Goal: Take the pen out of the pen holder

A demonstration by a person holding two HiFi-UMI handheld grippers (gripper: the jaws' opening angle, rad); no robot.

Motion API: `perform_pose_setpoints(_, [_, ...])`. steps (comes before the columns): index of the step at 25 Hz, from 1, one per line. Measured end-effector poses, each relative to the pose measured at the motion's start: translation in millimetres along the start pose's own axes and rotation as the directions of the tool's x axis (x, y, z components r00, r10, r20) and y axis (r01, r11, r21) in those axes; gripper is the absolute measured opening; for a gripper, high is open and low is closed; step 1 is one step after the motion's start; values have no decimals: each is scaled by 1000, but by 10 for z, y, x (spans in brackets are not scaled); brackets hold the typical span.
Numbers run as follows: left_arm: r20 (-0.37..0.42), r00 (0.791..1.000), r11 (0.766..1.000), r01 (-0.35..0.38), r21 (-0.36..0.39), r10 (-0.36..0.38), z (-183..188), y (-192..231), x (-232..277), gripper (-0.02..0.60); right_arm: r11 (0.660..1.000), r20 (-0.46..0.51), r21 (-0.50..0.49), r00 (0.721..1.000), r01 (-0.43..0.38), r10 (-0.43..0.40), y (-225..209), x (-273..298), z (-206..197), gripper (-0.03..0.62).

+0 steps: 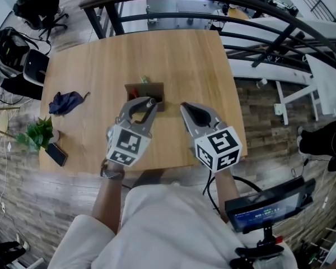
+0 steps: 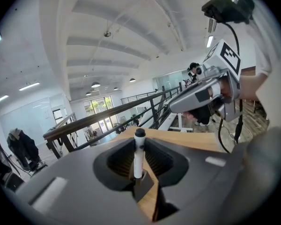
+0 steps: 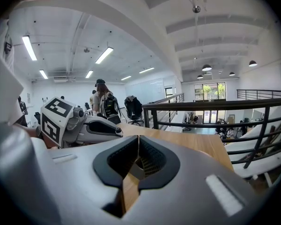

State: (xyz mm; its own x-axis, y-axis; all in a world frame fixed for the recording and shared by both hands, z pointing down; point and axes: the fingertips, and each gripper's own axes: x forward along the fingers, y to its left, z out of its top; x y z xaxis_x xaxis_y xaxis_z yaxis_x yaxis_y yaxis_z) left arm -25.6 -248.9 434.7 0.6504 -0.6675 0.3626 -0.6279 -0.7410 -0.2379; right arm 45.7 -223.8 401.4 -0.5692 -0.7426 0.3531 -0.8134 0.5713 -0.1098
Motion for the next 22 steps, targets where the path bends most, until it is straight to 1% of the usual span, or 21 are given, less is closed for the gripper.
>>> perform_pose_setpoints(13, [83, 994, 995, -66, -70, 72, 322, 65, -319, 67, 997, 49, -63, 998, -36, 39, 193, -102, 263, 6])
perform_pose_setpoints(22, [118, 984, 990, -122, -76, 130, 463, 114, -508, 68, 994, 93, -102, 994, -49, 58, 261, -158, 443, 5])
